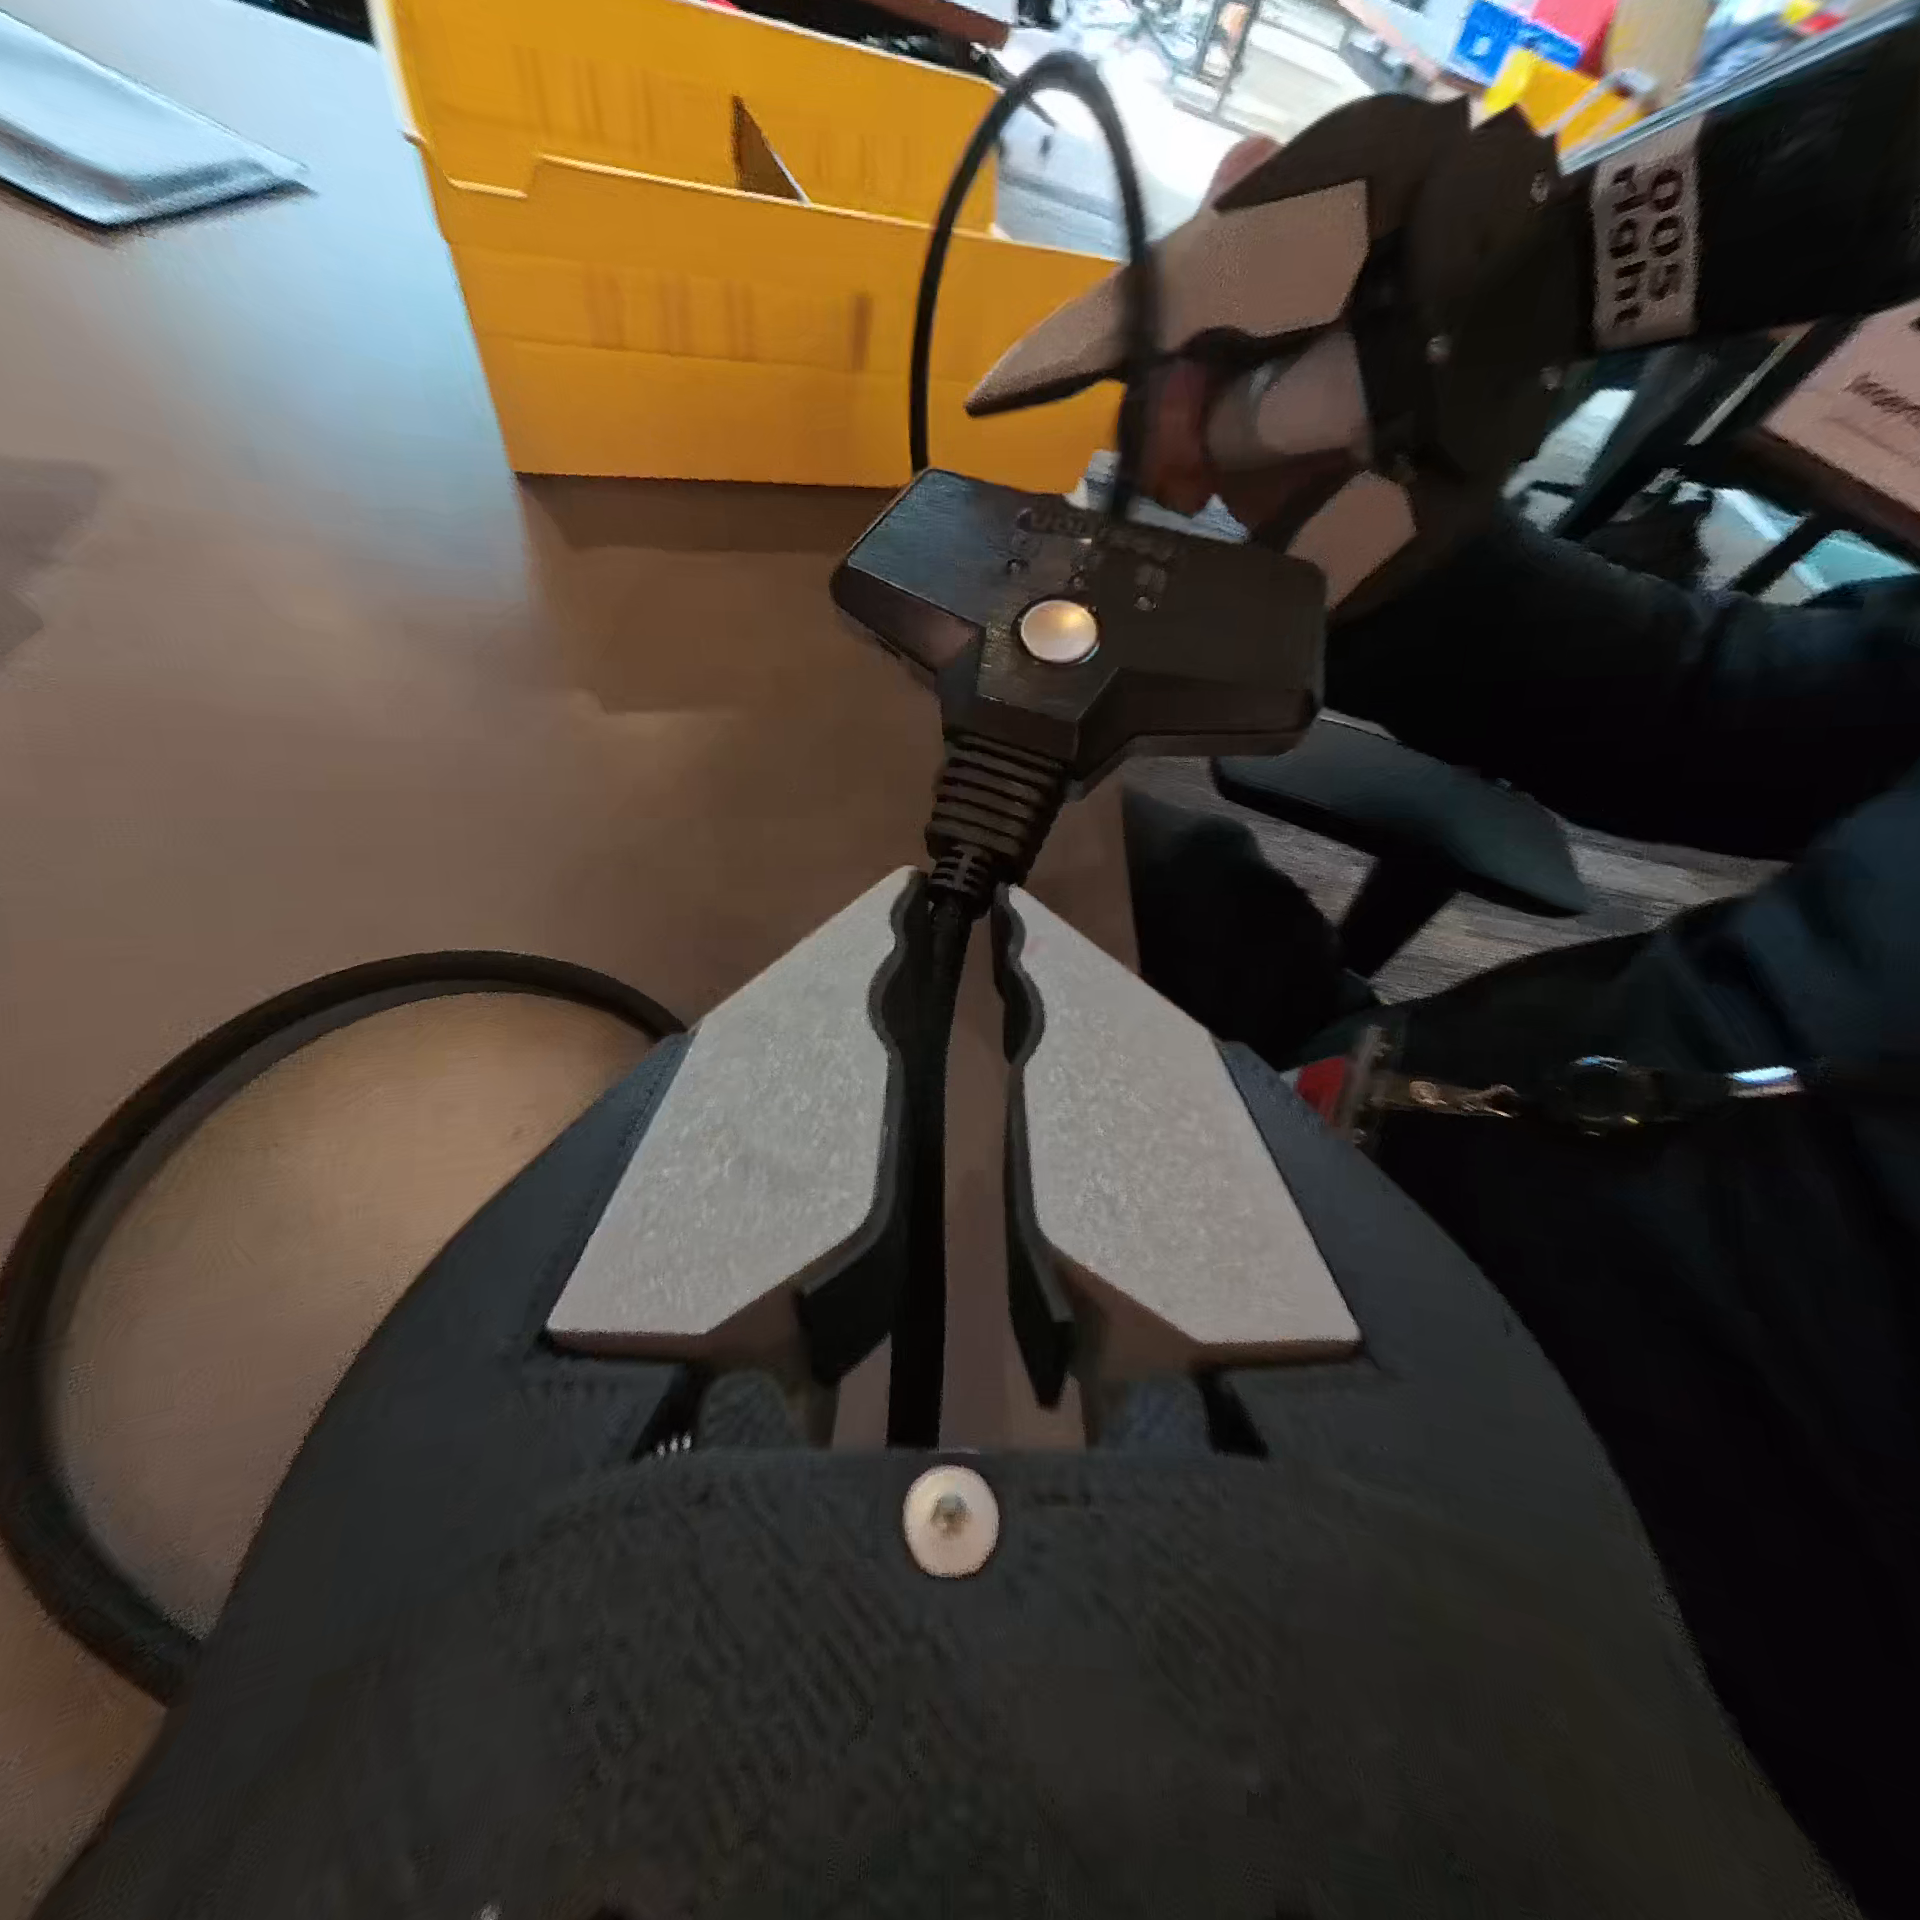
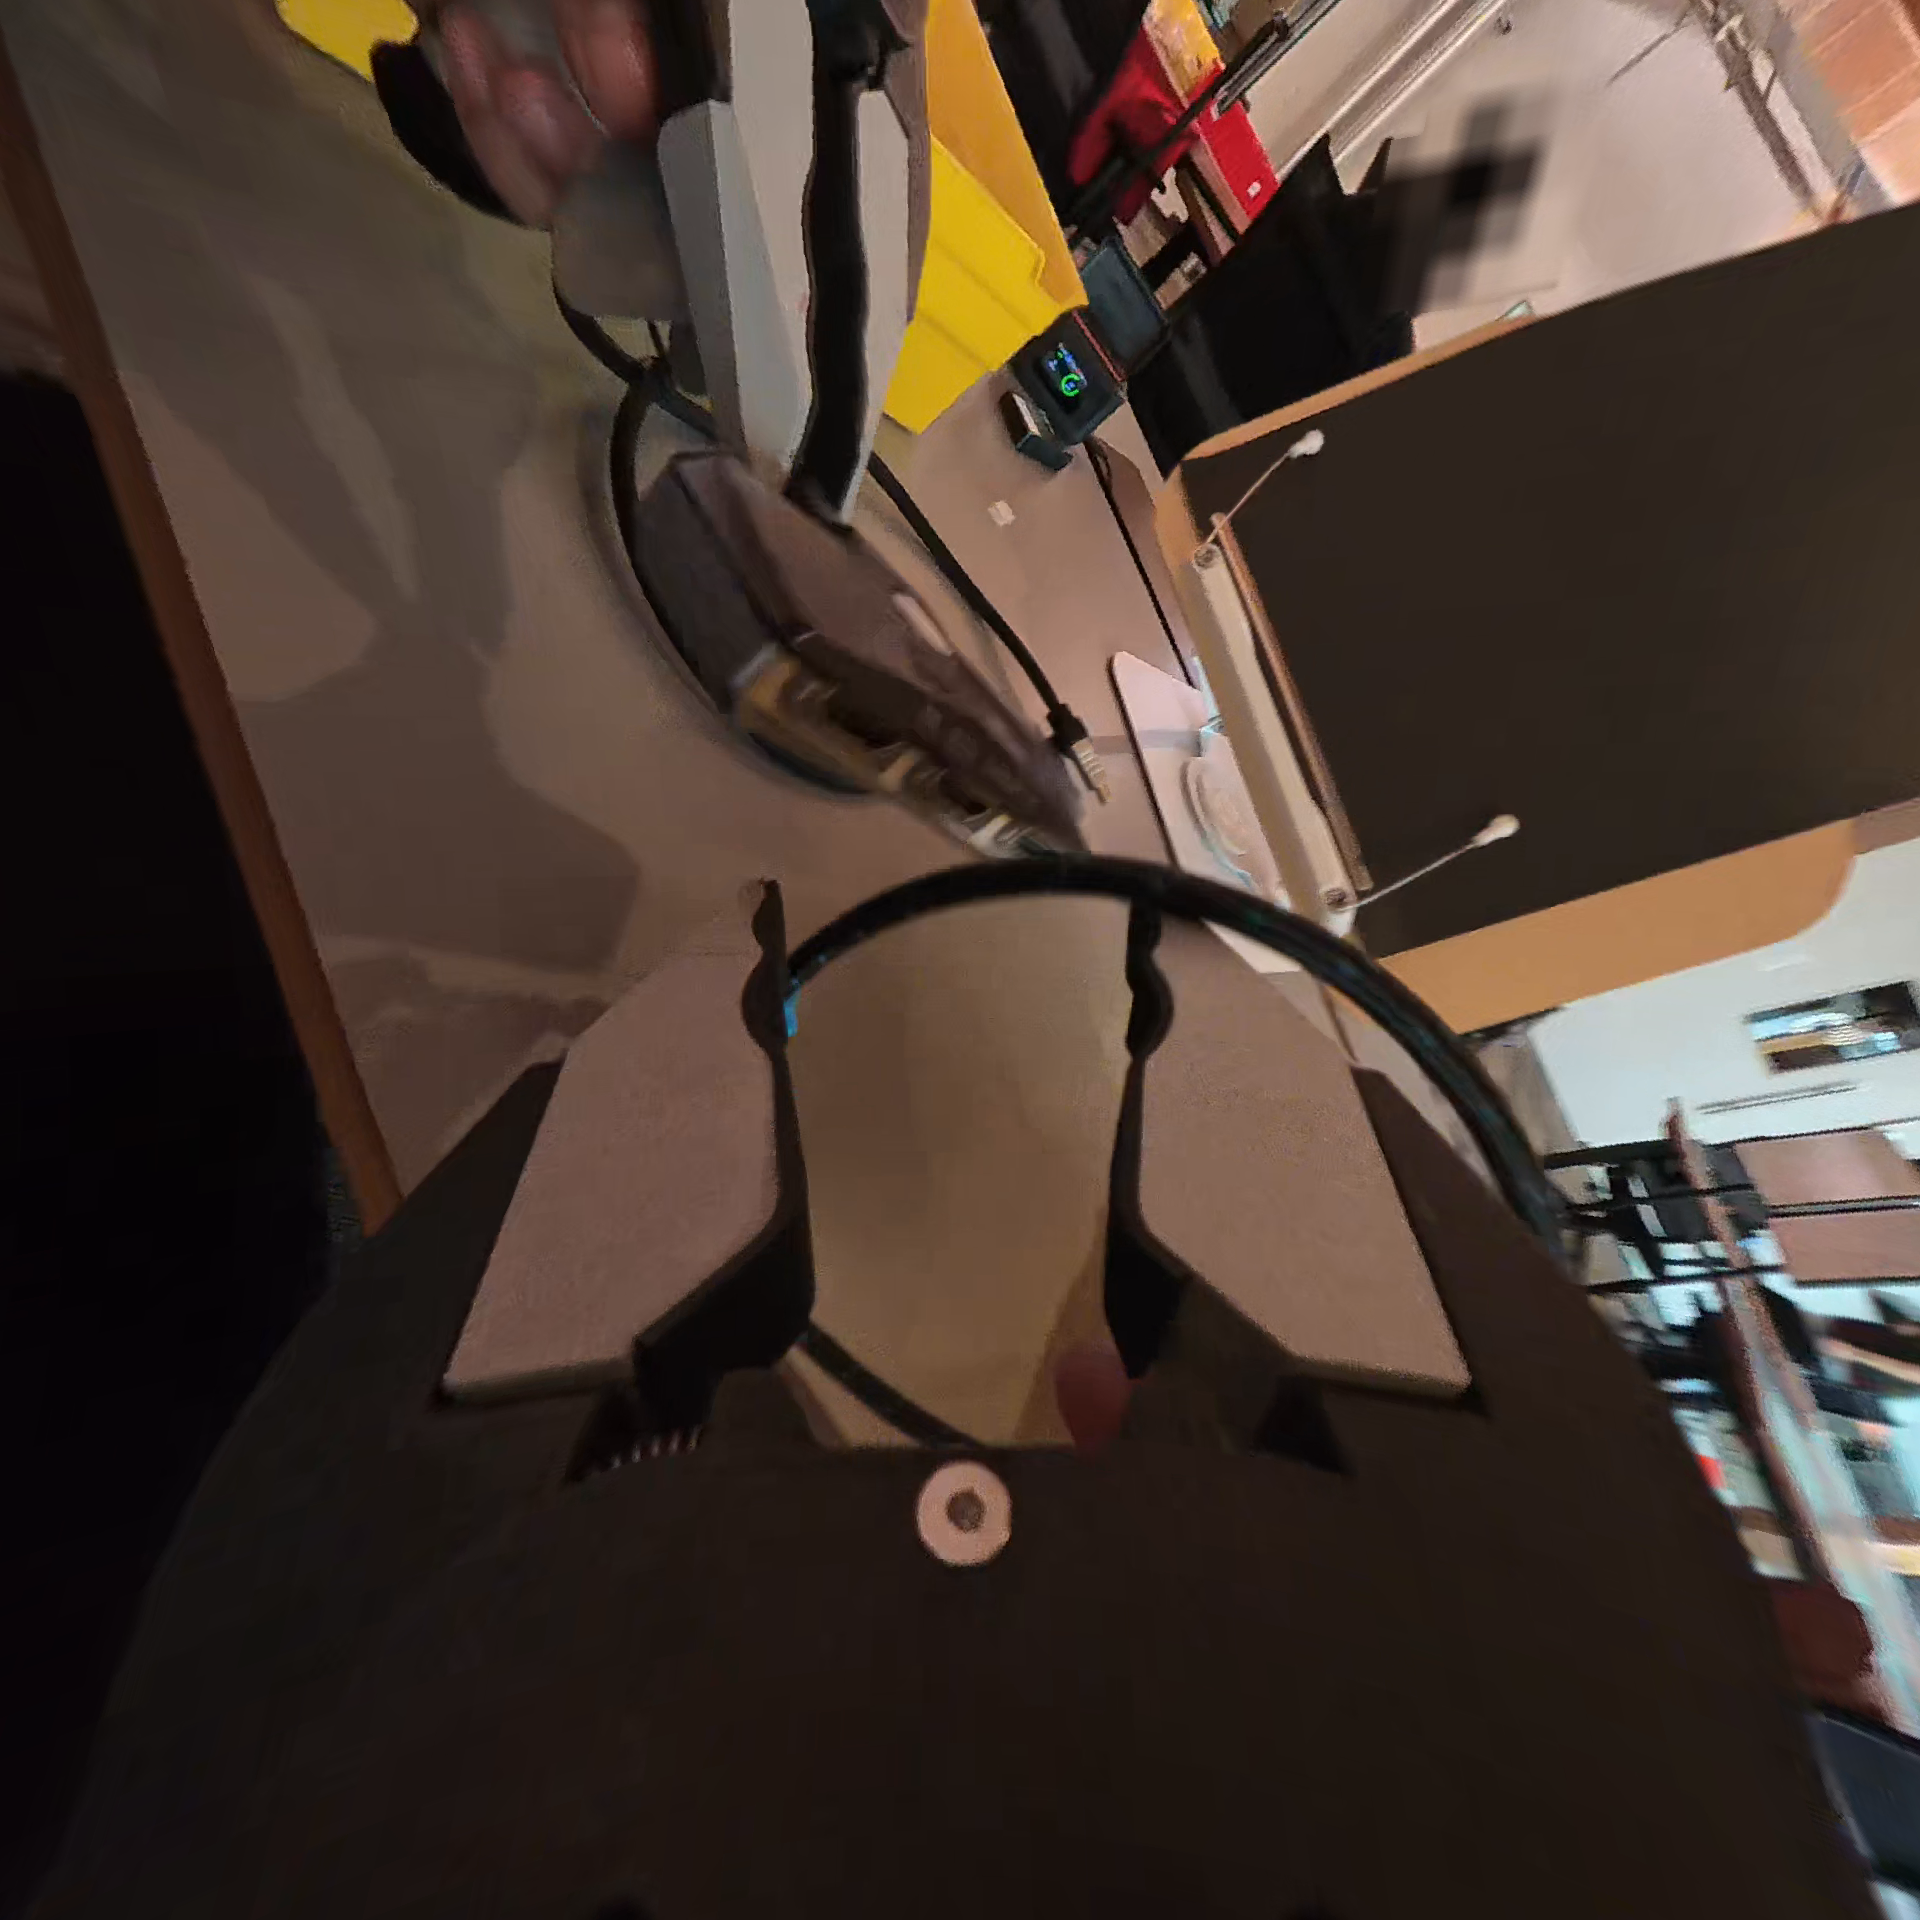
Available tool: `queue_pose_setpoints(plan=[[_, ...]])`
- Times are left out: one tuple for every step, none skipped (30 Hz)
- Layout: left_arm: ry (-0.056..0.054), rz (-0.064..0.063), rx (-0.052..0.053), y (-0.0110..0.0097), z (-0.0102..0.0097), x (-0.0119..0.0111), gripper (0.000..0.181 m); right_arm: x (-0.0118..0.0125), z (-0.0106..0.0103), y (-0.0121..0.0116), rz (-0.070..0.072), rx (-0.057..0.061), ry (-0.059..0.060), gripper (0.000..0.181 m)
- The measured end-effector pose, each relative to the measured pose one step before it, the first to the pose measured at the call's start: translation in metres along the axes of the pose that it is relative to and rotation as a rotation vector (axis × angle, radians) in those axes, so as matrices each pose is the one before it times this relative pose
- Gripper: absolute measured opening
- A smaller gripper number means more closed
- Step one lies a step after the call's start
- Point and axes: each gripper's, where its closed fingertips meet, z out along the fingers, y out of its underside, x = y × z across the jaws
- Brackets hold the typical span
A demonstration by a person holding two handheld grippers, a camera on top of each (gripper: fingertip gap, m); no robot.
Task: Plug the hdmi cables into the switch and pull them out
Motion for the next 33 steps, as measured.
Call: queue_pose_setpoints(plan=[[0.0188, -0.0044, -0.0156, 0.00217, 0.00081, 0.00122, 0.010, -0.00010, 0.00120, -0.00127, -0.0274, -0.0052, 0.0052, 0.063], [-0.0027, 0.0035, -0.0149, 0.00248, 0.00141, -0.00119, 0.010, -0.00187, 0.00152, -0.00162, -0.0246, 0.0001, -0.0048, 0.063], [-0.0059, 0.0023, -0.0070, 0.00128, 0.00123, -0.00142, 0.010, -0.00316, 0.00195, -0.00136, -0.0279, 0.0018, -0.0086, 0.063], [0.0001, 0.0020, -0.0009, 0.00028, 0.00119, -0.00028, 0.010, -0.00390, 0.00249, -0.00077, -0.0306, -0.0007, -0.0084, 0.063], [0.0099, 0.0032, -0.0052, 0.00100, 0.00113, 0.00148, 0.010, -0.00358, 0.00307, -0.00028, -0.0303, -0.0061, -0.0043, 0.065], [0.0127, 0.0009, -0.0149, 0.00222, 0.00156, 0.00193, 0.010, -0.00207, 0.00329, 0.00073, -0.0341, -0.0134, 0.0054, 0.067], [0.0058, 0.0011, -0.0187, 0.00266, 0.00176, 0.00075, 0.010, -0.00189, 0.00290, 0.00092, -0.0419, -0.0161, 0.0089, 0.070], [-0.0052, 0.0045, -0.0155, 0.00201, 0.00113, -0.00109, 0.010, -0.00323, 0.00208, 0.00081, -0.0436, -0.0163, 0.0025, 0.068], [-0.0126, 0.0020, -0.0060, 0.00056, 0.00011, -0.00260, 0.010, -0.00396, 0.00178, 0.00159, -0.0357, -0.0202, -0.0045, 0.053], [-0.0093, -0.0024, 0.0040, -0.00100, -0.00066, -0.00243, 0.009, -0.00268, 0.00195, 0.00155, -0.0255, -0.0182, 0.0021, 0.044], [-0.0072, 0.0001, 0.0040, -0.00093, -0.00074, -0.00183, 0.009, -0.00077, 0.00198, 0.00106, -0.0176, -0.0109, 0.0102, 0.040], [-0.0095, 0.0007, 0.0020, -0.00038, -0.00052, -0.00177, 0.009, 0.00020, 0.00144, 0.00102, -0.0114, -0.0059, 0.0139, 0.037], [-0.0143, -0.0020, 0.0012, 0.00003, -0.00020, -0.00211, 0.010, 0.00168, 0.00104, 0.00139, 0.0002, -0.0045, 0.0184, 0.032], [-0.0223, 0.0004, 0.0054, -0.00074, -0.00028, -0.00264, 0.010, 0.00166, 0.00071, 0.00095, 0.0168, 0.0004, 0.0112, 0.029], [-0.0275, 0.0082, 0.0056, -0.00092, -0.00031, -0.00213, 0.011, 0.00058, 0.00107, 0.00104, 0.0357, 0.0021, -0.0041, 0.028], [-0.0427, 0.0178, 0.0120, -0.00226, -0.00092, -0.00270, 0.012, -0.00031, 0.00141, 0.00183, 0.0487, 0.0001, -0.0158, 0.027], [-0.0505, 0.0236, 0.0253, -0.00453, -0.00247, -0.00280, 0.012, -0.00072, 0.00184, 0.00268, 0.0513, -0.0014, -0.0181, 0.027], [-0.0417, 0.0206, 0.0190, -0.00368, -0.00352, -0.00116, 0.012, 0.00023, 0.00204, 0.00342, 0.0460, -0.0032, -0.0085, 0.027], [-0.0374, 0.0090, 0.0032, -0.00225, -0.00401, -0.00125, 0.016, 0.00087, 0.00226, 0.00398, 0.0377, -0.0052, -0.0008, 0.026], [-0.0340, 0.0089, -0.0072, -0.00173, -0.00402, -0.00089, 0.022, 0.00019, 0.00205, 0.00393, 0.0305, -0.0068, -0.0028, 0.026], [-0.0317, 0.0242, -0.0065, -0.00214, -0.00391, 0.00075, 0.029, -0.00055, 0.00178, 0.00328, 0.0244, -0.0073, -0.0051, 0.026], [-0.0369, 0.0441, -0.0066, -0.00244, -0.00325, 0.00193, 0.035, -0.00130, 0.00134, 0.00185, 0.0164, -0.0019, -0.0060, 0.026], [-0.0344, 0.0624, -0.0122, -0.00203, -0.00197, 0.00392, 0.038, -0.00153, 0.00109, 0.00041, 0.0091, 0.0016, -0.0048, 0.026], [-0.0201, 0.0739, -0.0170, -0.00182, -0.00047, 0.00734, 0.038, -0.00134, 0.00080, -0.00067, 0.0082, 0.0027, -0.0035, 0.025], [-0.0182, 0.0730, -0.0184, -0.00257, 0.00111, 0.00807, 0.039, -0.00152, 0.00076, -0.00151, 0.0072, 0.0029, -0.0066, 0.025], [-0.0210, 0.0687, -0.0224, -0.00258, 0.00217, 0.00700, 0.040, -0.00142, 0.00061, -0.00190, 0.0047, 0.0029, -0.0072, 0.026], [-0.0247, 0.0604, -0.0225, -0.00304, 0.00308, 0.00510, 0.039, -0.00085, 0.00053, -0.00225, -0.0006, 0.0035, -0.0028, 0.025], [-0.0182, 0.0480, -0.0170, -0.00398, 0.00365, 0.00449, 0.037, -0.00062, 0.00019, -0.00227, -0.0045, 0.0035, -0.0005, 0.025], [-0.0084, 0.0397, -0.0143, -0.00374, 0.00417, 0.00436, 0.037, -0.00067, 0.00006, -0.00222, -0.0023, 0.0037, -0.0016, 0.026], [-0.0058, 0.0364, -0.0159, -0.00252, 0.00477, 0.00346, 0.038, -0.00072, -0.00044, -0.00234, 0.0016, 0.0047, -0.0038, 0.026], [-0.0097, 0.0371, -0.0191, -0.00073, 0.00505, 0.00194, 0.037, -0.00037, -0.00067, -0.00230, 0.0051, 0.0054, -0.0032, 0.026], [-0.0164, 0.0370, -0.0216, 0.00052, 0.00530, 0.00052, 0.036, -0.00001, -0.00104, -0.00218, 0.0046, 0.0056, -0.0010, 0.026], [-0.0175, 0.0344, -0.0176, 0.00053, 0.00511, 0.00026, 0.035, 0.00008, -0.00139, -0.00216, 0.0024, 0.0059, -0.0003, 0.026]])
